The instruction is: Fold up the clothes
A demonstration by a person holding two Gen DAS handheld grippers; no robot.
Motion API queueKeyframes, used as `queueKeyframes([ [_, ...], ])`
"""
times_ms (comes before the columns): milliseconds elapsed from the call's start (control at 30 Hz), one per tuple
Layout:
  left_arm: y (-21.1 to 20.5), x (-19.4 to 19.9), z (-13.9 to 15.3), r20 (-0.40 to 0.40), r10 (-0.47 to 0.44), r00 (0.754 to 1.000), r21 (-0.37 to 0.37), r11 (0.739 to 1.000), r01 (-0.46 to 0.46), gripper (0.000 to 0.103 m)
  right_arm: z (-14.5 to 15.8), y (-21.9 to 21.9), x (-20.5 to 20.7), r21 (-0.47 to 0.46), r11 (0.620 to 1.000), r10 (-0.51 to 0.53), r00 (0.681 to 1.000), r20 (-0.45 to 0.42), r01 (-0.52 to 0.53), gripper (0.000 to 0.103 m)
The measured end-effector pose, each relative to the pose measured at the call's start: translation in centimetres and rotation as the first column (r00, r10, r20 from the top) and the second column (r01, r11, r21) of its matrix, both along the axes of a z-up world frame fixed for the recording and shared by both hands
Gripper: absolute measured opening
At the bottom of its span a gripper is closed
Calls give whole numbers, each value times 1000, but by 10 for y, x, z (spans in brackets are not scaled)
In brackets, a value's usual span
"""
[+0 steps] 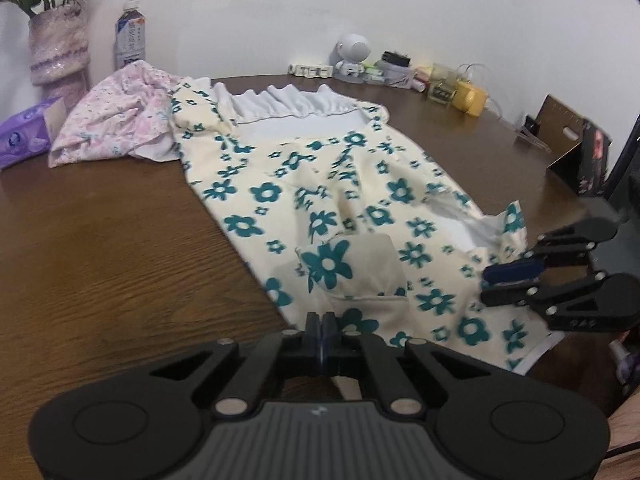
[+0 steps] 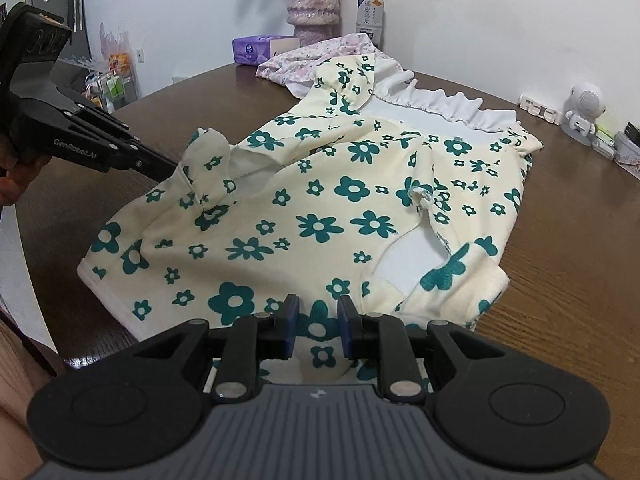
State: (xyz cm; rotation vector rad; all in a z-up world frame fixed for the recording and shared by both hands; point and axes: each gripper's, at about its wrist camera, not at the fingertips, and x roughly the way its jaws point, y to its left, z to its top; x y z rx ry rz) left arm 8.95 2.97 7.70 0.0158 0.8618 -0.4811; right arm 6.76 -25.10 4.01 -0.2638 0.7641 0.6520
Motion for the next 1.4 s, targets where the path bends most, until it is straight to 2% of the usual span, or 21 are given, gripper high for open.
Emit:
queueKeyframes([
  [100, -5, 8, -4, -26, 7, 1000, -13, 1000, -7, 14, -2, -2, -1, 12, 1000, -6, 1000, 4, 6, 20],
  [200, -11, 12, -13, -48, 14, 999, 6, 1000, -14, 19, -2, -2, -3, 14, 1000, -8, 1000, 10, 8, 20],
  [333, -14, 15, -17, -53, -10, 999, 3, 1000, 10, 18, -3, -3, -4, 19, 1000, -8, 1000, 15, 8, 21],
  [400, -17, 15, -19, -35, -15, 999, 44, 999, 17, 0, -3, -3, -4, 22, 1000, -9, 1000, 16, 9, 21],
  [500, -17, 14, -18, -35, -7, 999, 60, 998, 9, 0, -4, -3, -4, 24, 1000, -10, 1000, 20, 9, 21],
  [600, -11, 5, -12, 1, 6, 1000, 98, 995, -6, 0, -4, -3, -5, 27, 1000, -10, 1000, 22, 10, 21],
  [700, 15, -4, 1, 24, 92, 995, 60, 994, -94, 0, -4, -3, -5, 25, 1000, -10, 1000, 25, 10, 21],
  [733, 23, -5, 4, 20, 120, 993, 29, 992, -121, 0, -4, -3, -5, 24, 1000, -10, 1000, 25, 9, 21],
  [800, 28, -3, 7, -18, 114, 993, -52, 992, -115, 1, -5, -3, -5, 25, 1000, -10, 1000, 25, 9, 21],
  [833, 26, -1, 6, -31, 99, 995, -74, 992, -101, 4, -5, -3, -5, 27, 1000, -11, 1000, 23, 10, 21],
  [967, -2, 13, -6, -69, 10, 998, -64, 998, -14, 31, -5, -2, -6, 27, 999, -17, 1000, 25, 17, 21],
  [1100, -20, 25, -15, -89, -28, 996, -61, 998, 22, 42, -4, -1, -6, 23, 1000, -17, 1000, 27, 16, 22],
  [1267, -38, 25, -15, -64, -45, 997, 36, 998, 47, 40, -5, -3, -5, 28, 1000, -10, 1000, 25, 9, 22],
  [1333, -41, 25, -15, -52, -47, 998, 67, 996, 51, 24, -5, -4, -5, 33, 999, -10, 1000, 27, 9, 22],
  [1367, -40, 26, -15, -58, -44, 997, 59, 997, 47, 7, -5, -4, -5, 36, 999, -10, 1000, 27, 9, 22],
  [1400, -38, 27, -16, -69, -37, 997, 41, 998, 40, 2, -5, -4, -6, 38, 999, -10, 1000, 28, 9, 22],
])
